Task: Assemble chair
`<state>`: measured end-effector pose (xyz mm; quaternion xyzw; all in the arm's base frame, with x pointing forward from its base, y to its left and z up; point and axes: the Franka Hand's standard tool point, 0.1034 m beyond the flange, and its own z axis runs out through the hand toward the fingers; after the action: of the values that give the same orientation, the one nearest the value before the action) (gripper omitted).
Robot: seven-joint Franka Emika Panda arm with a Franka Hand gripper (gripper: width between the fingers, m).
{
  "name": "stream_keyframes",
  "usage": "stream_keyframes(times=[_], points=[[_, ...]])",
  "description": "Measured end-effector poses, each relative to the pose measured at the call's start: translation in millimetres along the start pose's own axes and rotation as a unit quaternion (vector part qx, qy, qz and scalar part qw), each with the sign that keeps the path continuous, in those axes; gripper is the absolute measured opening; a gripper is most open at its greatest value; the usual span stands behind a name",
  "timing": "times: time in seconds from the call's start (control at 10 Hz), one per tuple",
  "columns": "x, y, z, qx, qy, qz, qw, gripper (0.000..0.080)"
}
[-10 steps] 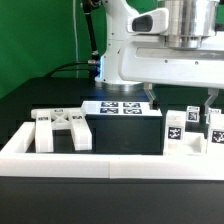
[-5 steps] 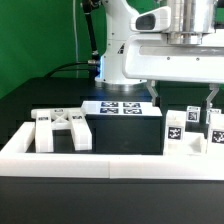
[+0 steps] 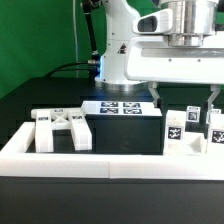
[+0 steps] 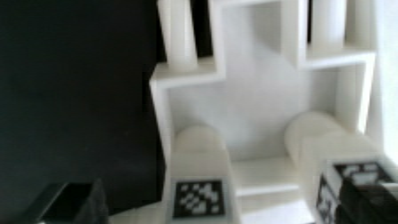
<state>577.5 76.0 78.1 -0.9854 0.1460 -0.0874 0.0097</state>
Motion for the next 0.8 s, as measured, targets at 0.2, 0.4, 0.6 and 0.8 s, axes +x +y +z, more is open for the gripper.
stream_keyframes(times=[0.2,0.4,0.6,0.8], points=[[-8.1,4.2,13.4,-0.001,0.012,-0.012,1.0,0.0649],[-10.4,8.4,24.3,-0.004,0.015,-0.016,1.0,0.0649],[-15.0,13.9,37.4,-0.009,0.014,-0.02,1.0,0.0649],[-20.0,14.5,46.0,-0.012,0.013,-0.023,1.0,0.0649]])
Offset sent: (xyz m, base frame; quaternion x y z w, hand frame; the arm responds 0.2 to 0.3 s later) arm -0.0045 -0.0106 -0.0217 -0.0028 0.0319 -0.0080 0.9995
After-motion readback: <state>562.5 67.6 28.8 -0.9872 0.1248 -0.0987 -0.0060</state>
